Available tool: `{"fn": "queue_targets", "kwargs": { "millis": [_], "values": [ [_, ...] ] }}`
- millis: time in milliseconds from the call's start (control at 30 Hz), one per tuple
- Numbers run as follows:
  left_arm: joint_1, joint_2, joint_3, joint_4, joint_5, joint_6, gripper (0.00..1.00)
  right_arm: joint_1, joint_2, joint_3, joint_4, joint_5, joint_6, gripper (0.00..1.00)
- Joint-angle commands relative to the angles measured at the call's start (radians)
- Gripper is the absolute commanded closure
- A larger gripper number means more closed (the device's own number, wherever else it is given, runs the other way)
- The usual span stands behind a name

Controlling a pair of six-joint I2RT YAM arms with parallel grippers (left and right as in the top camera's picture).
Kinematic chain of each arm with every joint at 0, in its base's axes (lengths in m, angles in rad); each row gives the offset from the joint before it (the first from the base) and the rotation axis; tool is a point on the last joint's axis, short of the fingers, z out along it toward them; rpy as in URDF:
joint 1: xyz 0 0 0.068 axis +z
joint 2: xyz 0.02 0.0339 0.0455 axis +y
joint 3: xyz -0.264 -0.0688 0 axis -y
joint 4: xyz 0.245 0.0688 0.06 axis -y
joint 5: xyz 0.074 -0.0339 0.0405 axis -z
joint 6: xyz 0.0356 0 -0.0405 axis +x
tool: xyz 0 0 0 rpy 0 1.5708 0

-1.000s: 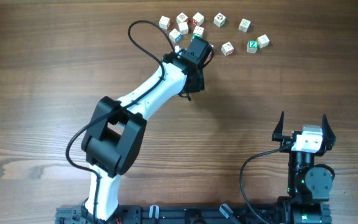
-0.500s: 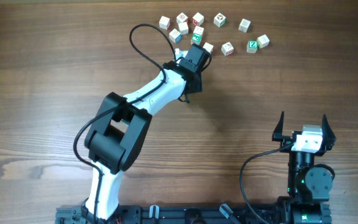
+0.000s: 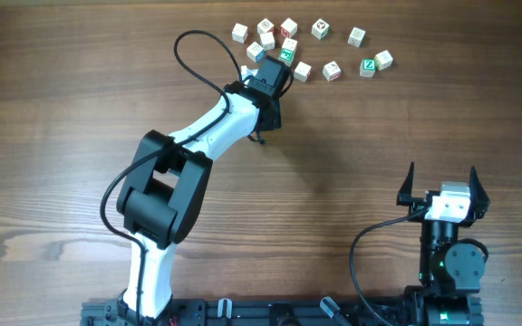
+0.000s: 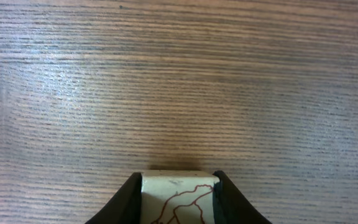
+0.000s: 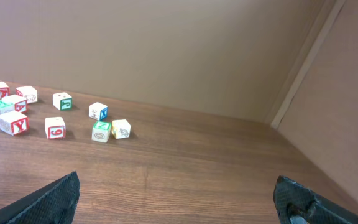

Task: Form a horizontal line
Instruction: 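Grasp the white Z block with the left gripper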

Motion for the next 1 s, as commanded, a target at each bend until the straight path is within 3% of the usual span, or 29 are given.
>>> {"fn": "queue_targets", "kwargs": {
  "millis": [0,367,667,967],
  "values": [
    [-0.03,0.056,-0.043,-0.031,0.023,0.019,0.8,0.004,-0.004,-0.001,0.003,-0.016,-0.009,0.0],
    [-0.037,0.056,-0.134,0.025,0.059,0.012,0.74,0.004,-0.003,-0.001,0.003,-0.016,-0.009,0.0],
    [-0.082,0.056,-0.134,-0.015,0.058,0.019,0.57,0.004,-0.003,-0.001,0.003,-0.016,-0.009,0.0],
    [-0.082,0.056,-0.134,-0.011,-0.031,0.103,0.66,0.004,-0.003,-0.001,0.003,-0.016,-0.009,0.0]
  ]
}}
